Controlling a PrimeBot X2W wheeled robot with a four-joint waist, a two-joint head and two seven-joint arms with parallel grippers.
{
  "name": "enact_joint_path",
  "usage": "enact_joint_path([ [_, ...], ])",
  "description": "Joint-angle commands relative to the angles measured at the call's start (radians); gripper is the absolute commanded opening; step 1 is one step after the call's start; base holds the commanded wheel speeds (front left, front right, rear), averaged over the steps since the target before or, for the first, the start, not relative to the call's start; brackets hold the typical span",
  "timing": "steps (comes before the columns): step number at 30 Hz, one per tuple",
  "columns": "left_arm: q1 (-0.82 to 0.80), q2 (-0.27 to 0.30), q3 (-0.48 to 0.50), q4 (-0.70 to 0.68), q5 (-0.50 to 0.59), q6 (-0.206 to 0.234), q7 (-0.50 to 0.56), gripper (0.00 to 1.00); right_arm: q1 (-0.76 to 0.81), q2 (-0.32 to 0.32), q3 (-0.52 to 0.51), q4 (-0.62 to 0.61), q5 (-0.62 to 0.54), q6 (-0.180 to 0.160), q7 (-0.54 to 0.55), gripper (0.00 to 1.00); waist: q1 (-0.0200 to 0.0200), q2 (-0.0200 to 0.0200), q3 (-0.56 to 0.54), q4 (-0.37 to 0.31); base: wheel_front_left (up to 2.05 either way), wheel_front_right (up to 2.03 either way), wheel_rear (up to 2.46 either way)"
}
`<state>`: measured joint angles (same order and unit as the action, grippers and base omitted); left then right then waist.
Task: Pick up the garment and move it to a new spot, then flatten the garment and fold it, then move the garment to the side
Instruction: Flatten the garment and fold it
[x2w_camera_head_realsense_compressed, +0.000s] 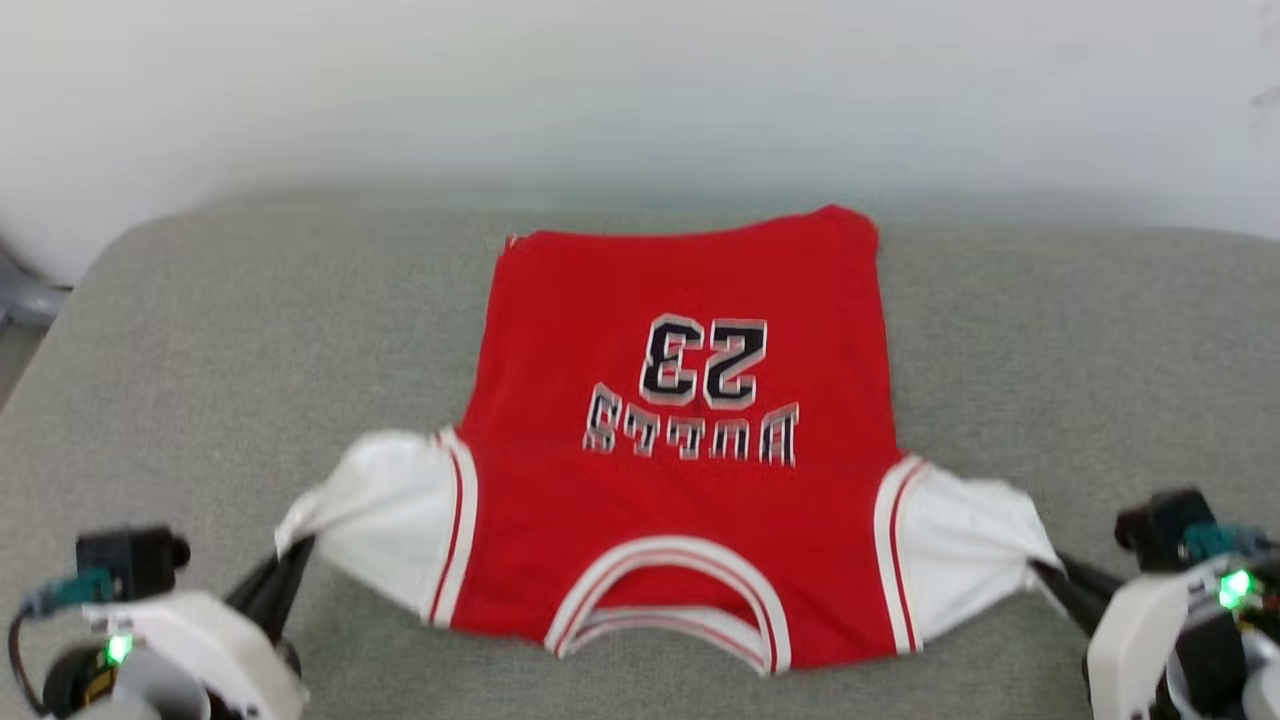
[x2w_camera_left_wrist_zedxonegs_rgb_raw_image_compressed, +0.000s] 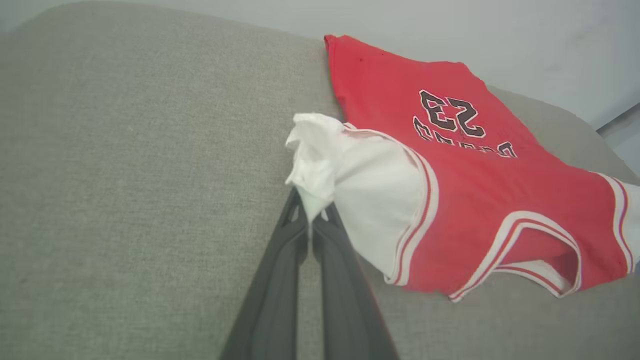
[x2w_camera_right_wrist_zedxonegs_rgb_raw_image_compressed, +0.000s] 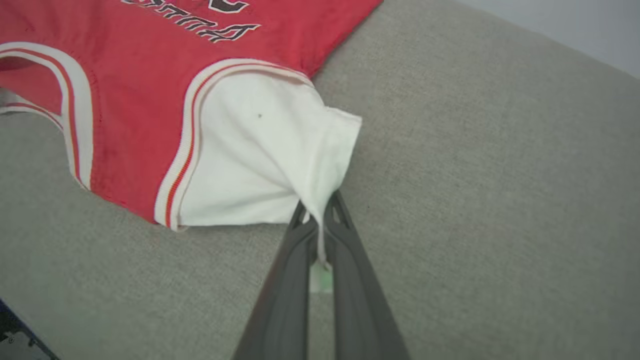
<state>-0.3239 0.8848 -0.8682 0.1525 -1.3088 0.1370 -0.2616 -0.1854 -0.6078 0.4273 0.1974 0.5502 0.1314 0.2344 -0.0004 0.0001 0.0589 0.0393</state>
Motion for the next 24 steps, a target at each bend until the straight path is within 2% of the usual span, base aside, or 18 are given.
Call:
enact_joint_path([
  [1,0.030,-0.001,0.010,-0.006,-0.008,0.006,-0.004,0.00,0.028,0.006,-0.013,-0.011,-0.006,-0.002,0.000,0.00,0.0004,-0.0001,-0.023,-0.009,0.00,0.00,0.00],
  [12,0.353,-0.046,0.124,-0.011,-0.020,0.027,-0.004,0.00,0.366,0.027,-0.115,-0.082,-0.034,-0.002,0.059,0.00,0.0004,-0.0001,-0.070,-0.022,0.00,0.00,0.00],
  [22,0.464,-0.090,0.186,-0.002,0.017,0.020,-0.004,0.00,0.473,0.055,-0.166,-0.090,-0.022,-0.002,0.104,0.00,0.0004,-0.0001,-0.072,-0.013,0.00,0.00,0.00],
  [23,0.462,-0.093,0.190,-0.003,0.025,0.020,-0.004,0.00,0.469,0.065,-0.176,-0.092,-0.023,-0.002,0.098,0.14,0.0004,-0.0001,-0.072,-0.011,0.00,0.00,0.00],
  [24,0.460,-0.096,0.194,-0.005,0.032,0.021,-0.004,0.00,0.462,0.075,-0.188,-0.095,-0.026,-0.002,0.092,0.80,0.0004,-0.0001,-0.073,-0.011,0.00,0.00,0.00],
])
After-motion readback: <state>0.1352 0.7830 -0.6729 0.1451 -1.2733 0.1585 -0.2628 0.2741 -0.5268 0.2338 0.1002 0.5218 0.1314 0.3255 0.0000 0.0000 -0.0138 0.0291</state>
